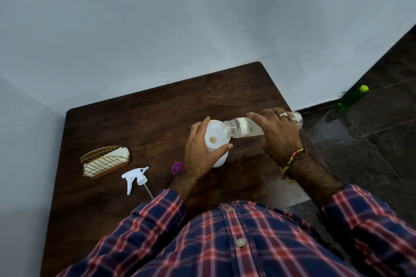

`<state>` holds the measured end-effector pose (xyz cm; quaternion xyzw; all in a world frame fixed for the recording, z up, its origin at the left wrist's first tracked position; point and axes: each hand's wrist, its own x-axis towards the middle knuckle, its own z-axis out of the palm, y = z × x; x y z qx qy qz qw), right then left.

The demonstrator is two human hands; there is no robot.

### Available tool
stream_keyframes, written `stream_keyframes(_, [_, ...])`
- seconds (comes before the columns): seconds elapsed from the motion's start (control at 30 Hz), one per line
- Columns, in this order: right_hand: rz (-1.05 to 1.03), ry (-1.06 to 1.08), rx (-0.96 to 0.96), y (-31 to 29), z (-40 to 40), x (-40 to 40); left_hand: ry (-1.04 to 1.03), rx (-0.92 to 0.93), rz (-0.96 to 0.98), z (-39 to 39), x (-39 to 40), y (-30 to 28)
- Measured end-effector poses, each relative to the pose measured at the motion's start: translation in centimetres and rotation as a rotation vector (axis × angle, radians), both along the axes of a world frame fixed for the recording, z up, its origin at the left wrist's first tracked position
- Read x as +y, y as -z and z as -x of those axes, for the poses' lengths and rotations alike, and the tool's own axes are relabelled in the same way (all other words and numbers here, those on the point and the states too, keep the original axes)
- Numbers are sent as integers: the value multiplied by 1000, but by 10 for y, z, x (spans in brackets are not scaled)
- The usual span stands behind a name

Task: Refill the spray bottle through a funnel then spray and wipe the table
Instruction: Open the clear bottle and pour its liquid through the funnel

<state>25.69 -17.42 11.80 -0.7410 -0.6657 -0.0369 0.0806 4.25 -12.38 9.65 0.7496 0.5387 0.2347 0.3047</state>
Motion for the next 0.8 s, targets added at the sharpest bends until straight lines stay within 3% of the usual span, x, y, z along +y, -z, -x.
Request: stream_keyframes(0.8, [-38, -3, 14, -1, 0, -2, -21, 46, 17, -4, 0, -2])
